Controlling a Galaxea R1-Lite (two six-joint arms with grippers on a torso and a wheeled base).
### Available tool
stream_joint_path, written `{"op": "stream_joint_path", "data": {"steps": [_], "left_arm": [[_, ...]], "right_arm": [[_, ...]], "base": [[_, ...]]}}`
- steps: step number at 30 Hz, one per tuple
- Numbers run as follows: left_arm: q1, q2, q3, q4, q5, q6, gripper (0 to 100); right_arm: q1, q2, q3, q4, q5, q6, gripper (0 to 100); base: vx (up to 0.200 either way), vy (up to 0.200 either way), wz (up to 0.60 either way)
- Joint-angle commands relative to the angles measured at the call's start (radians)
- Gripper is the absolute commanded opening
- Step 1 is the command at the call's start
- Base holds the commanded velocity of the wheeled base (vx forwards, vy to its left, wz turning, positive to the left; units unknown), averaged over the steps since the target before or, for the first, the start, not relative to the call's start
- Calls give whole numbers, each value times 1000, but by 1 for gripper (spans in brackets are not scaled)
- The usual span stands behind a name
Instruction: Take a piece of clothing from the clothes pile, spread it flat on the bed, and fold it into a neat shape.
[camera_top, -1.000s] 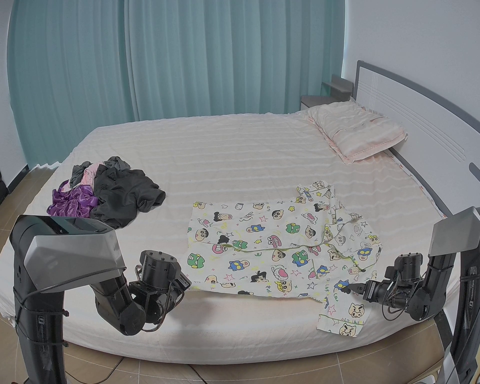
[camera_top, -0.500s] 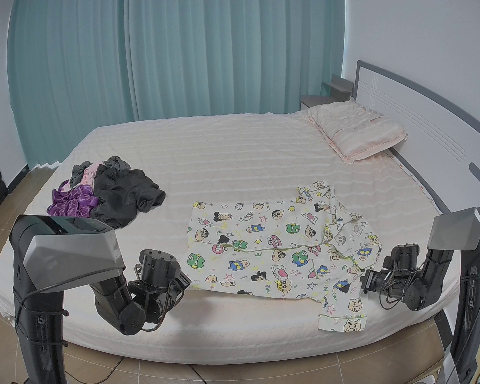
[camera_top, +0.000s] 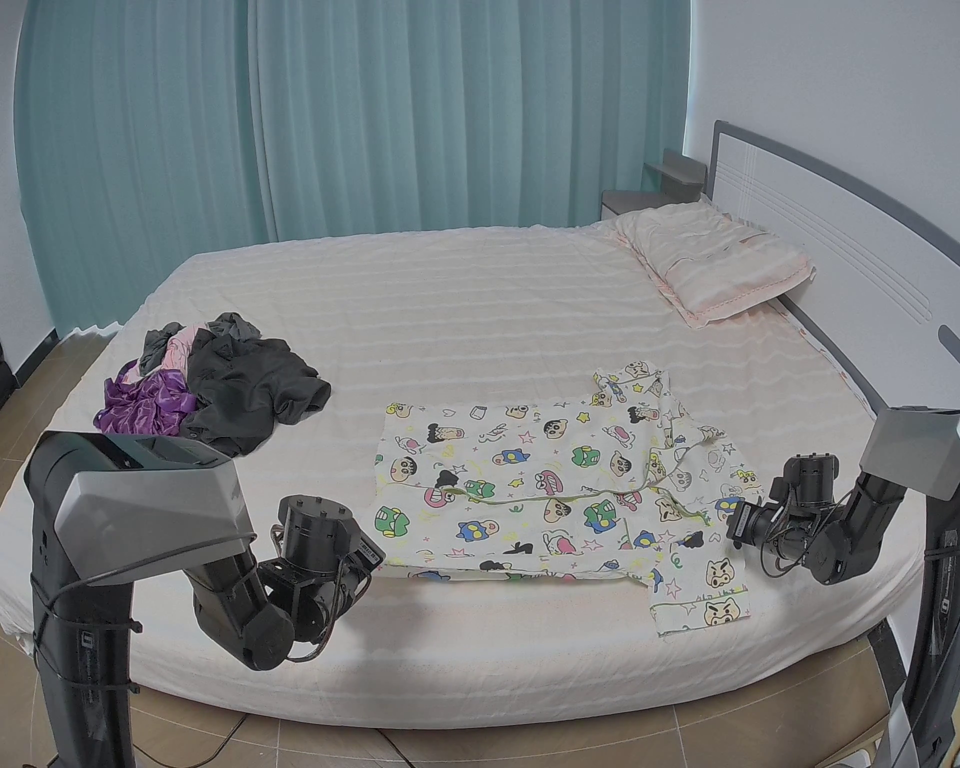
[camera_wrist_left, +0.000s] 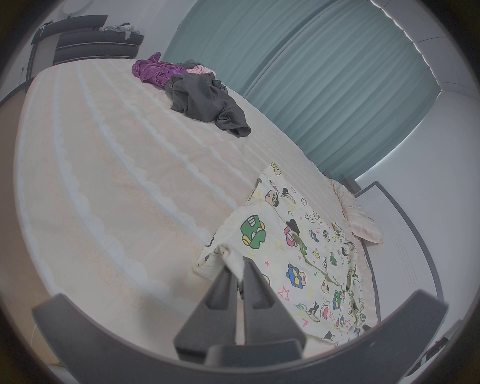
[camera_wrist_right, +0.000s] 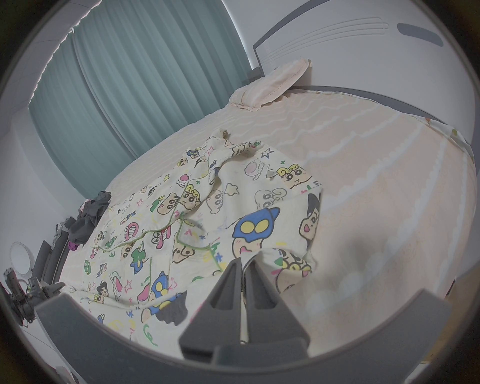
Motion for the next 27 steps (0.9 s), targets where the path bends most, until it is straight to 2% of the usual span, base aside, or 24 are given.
{"op": "stream_joint_path", "data": {"steps": [1,2,11,12,14,15,16,19,24,27], "left_arm": [[0,29,2,-11,1,2,0],[0,29,2,-11,1,2,0],[-1,26,6,-11,-1,0,0],[-1,24,9,-11,-1,0,0],[-1,24,9,-11,-1,0,0],[-3,23,11,-11,-1,0,0],[-4,23,12,-11,-1,0,0],[-6,23,15,-11,-1,0,0],[-6,21,17,-11,-1,0,0],[-7,21,20,-11,-1,0,0]], "right_arm": [[-10,1,-35,40,0,-2,0],[-14,-2,-32,50,8,-3,100],[-108,-42,30,61,18,-52,100],[-132,-70,94,55,55,-71,100],[-135,-78,110,50,64,-75,100],[-163,-101,177,46,124,-100,100],[-174,-104,194,36,143,-109,100],[-201,-90,211,3,150,-108,100],[-195,-96,320,-92,196,-117,100],[-184,-90,343,-140,198,-111,100]], "base": [[0,0,0],[0,0,0],[0,0,0],[0,0,0],[0,0,0],[0,0,0],[0,0,0],[0,0,0],[0,0,0],[0,0,0]]}}
